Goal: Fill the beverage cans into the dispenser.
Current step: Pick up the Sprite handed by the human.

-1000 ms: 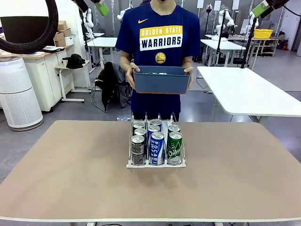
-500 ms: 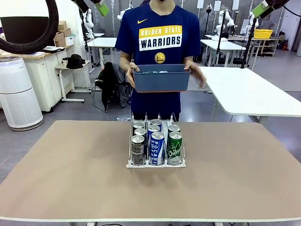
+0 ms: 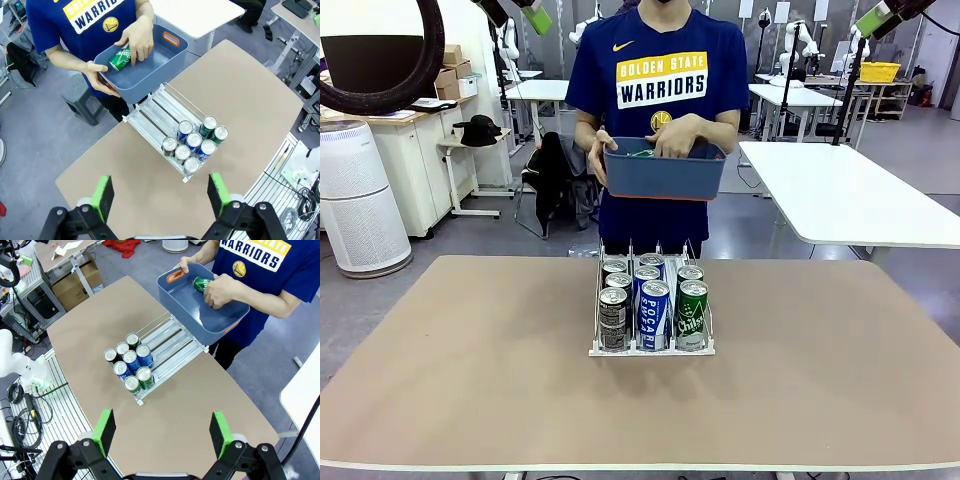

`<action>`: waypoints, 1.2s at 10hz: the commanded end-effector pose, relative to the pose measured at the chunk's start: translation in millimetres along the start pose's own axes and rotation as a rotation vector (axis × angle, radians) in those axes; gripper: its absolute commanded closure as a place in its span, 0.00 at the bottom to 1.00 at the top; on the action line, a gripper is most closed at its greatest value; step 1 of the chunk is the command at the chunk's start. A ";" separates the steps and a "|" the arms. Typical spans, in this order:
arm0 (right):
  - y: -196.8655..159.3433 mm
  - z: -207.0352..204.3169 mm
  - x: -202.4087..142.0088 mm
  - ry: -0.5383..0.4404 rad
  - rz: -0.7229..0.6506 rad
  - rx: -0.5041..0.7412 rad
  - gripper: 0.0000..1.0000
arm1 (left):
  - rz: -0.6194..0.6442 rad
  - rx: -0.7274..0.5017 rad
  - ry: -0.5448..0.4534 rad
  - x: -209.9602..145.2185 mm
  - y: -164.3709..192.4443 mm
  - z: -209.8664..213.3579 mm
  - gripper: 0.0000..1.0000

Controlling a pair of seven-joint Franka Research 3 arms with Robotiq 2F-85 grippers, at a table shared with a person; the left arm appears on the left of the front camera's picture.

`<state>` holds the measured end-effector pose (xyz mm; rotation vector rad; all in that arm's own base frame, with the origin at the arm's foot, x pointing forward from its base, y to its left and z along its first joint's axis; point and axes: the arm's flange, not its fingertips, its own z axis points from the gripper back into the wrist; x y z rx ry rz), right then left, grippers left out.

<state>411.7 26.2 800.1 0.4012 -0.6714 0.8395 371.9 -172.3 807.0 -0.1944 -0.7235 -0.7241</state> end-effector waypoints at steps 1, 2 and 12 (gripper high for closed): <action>0.9 0.2 0.1 -0.001 0.002 0.001 0.00 | -0.009 0.003 0.003 -1.5 1.5 0.5 0.00; 0.9 0.2 0.1 -0.001 0.002 0.001 0.00 | -0.009 0.003 0.003 -1.5 1.5 0.5 0.00; 0.9 0.2 0.1 -0.001 0.002 0.001 0.00 | -0.009 0.003 0.003 -1.5 1.5 0.5 0.00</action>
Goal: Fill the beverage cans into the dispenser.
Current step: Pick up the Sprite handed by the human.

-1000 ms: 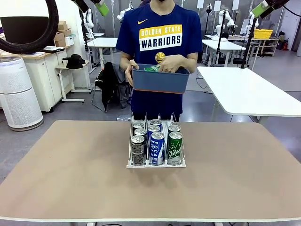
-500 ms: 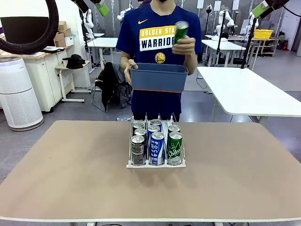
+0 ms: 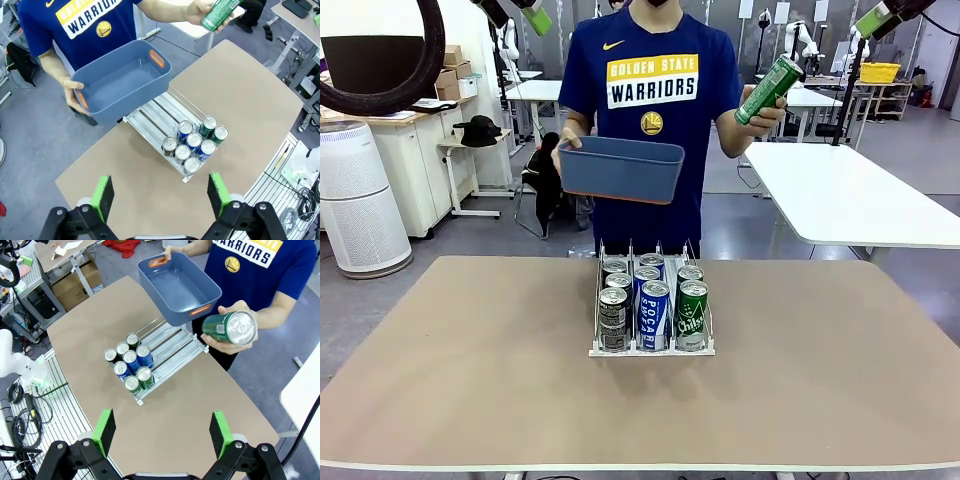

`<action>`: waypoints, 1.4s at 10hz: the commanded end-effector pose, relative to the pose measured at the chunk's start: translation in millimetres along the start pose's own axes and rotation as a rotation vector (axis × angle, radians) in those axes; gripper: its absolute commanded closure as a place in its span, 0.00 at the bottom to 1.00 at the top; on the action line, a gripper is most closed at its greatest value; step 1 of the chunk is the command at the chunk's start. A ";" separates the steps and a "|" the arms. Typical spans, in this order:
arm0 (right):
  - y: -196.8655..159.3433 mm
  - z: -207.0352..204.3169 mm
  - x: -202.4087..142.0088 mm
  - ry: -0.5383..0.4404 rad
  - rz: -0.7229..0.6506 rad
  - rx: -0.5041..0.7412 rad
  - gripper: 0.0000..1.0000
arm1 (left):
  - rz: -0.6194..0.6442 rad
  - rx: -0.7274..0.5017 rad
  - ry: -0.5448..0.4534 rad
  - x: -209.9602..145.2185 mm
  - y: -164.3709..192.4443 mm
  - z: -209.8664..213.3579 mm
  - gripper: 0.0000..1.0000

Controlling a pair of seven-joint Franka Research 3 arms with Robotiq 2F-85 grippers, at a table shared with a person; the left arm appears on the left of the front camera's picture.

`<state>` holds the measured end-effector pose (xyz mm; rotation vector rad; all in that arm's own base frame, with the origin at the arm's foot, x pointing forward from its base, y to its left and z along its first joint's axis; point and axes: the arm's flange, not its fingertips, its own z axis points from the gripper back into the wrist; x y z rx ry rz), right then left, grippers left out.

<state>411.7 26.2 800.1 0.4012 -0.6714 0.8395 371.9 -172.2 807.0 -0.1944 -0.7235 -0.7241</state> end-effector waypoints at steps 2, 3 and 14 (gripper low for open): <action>0.9 0.2 0.1 -0.001 0.002 0.001 0.00 | -0.009 0.002 0.003 -1.5 1.5 0.5 0.00; 0.9 0.2 0.1 -0.001 0.002 0.001 0.00 | -0.009 0.002 0.003 -1.5 1.5 0.5 0.00; 0.9 0.2 0.1 -0.001 0.002 0.001 0.00 | -0.009 0.002 0.003 -1.5 1.5 0.5 0.00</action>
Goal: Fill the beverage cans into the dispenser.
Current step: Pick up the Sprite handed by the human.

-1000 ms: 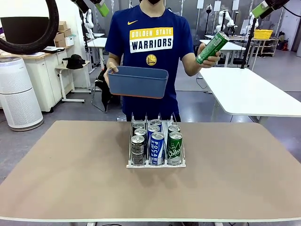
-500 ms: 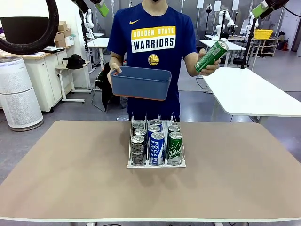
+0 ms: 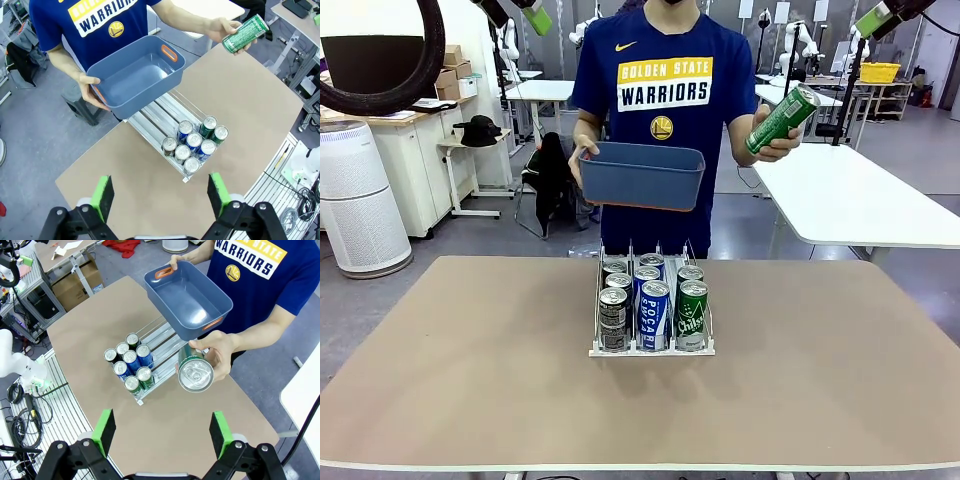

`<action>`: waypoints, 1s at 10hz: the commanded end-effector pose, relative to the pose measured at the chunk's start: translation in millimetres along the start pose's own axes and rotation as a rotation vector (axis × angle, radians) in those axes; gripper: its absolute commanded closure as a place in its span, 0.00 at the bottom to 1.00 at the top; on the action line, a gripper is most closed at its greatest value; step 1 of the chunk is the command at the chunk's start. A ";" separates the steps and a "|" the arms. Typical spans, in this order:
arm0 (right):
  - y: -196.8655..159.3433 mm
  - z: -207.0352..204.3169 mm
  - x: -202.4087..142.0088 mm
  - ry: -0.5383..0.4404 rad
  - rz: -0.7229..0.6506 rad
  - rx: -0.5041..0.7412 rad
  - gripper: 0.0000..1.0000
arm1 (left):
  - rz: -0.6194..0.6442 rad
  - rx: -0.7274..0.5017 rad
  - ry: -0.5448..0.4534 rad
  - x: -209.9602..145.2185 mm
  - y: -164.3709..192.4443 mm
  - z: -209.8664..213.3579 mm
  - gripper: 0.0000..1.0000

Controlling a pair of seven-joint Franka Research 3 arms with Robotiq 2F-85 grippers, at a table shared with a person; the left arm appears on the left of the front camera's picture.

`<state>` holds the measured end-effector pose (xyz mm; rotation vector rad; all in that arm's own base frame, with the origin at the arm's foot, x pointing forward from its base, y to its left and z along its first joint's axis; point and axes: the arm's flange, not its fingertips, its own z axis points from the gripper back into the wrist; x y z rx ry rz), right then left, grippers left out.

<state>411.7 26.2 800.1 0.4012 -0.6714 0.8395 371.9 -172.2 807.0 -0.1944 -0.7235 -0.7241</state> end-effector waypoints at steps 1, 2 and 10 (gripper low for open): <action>0.9 0.2 0.1 -0.001 0.002 0.001 0.00 | -0.009 0.002 0.003 -1.5 1.5 0.5 0.00; 0.9 0.2 0.1 -0.001 0.002 0.001 0.00 | -0.009 0.002 0.003 -1.5 1.5 0.5 0.00; -48.0 -32.1 12.3 0.133 0.068 0.050 0.00 | -0.009 0.002 0.003 -1.5 1.5 0.5 0.00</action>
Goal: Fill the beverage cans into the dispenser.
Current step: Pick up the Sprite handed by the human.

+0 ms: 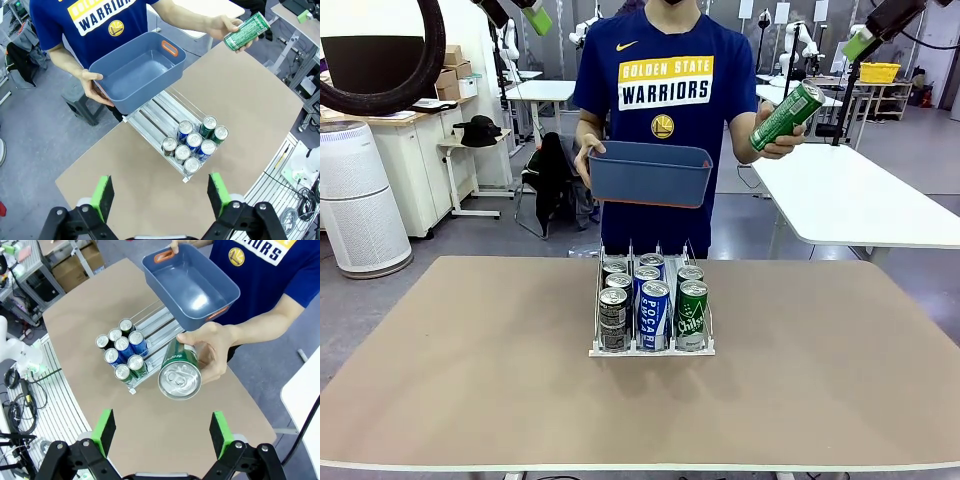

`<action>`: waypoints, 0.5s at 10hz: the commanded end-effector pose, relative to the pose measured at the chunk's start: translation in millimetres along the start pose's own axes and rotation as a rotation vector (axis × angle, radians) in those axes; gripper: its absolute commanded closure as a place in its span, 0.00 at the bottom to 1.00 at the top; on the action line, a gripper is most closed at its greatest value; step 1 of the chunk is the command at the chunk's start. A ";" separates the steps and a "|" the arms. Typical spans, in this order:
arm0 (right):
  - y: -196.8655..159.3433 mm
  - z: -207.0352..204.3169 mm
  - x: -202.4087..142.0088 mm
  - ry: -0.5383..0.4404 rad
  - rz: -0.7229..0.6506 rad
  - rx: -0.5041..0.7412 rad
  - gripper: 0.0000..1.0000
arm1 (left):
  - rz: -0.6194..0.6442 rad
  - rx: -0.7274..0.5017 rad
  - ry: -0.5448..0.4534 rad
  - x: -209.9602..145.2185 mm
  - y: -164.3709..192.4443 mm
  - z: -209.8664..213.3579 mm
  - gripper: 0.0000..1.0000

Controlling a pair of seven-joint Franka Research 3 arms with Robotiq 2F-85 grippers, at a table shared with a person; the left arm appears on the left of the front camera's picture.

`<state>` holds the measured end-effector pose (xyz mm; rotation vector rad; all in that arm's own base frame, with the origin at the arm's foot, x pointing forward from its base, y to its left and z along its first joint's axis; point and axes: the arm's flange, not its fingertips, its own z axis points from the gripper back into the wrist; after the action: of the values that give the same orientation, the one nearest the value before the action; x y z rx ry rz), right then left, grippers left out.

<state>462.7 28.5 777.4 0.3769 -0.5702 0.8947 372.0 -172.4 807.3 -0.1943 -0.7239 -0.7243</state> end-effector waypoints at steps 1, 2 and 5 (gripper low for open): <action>-12.4 -4.1 1.5 0.035 0.040 0.021 0.00 | -0.009 0.002 0.003 -1.8 1.6 0.5 0.00; -18.5 -14.7 1.5 0.024 0.041 -0.014 0.00 | -0.009 0.002 0.003 -1.8 1.6 0.5 0.00; -27.1 -29.2 -1.2 0.014 0.032 -0.028 0.00 | -0.009 0.002 0.003 -1.8 1.6 0.5 0.00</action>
<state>492.4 27.8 756.0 0.3640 -0.5551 0.9088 372.1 -172.5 807.3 -0.1943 -0.7240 -0.7244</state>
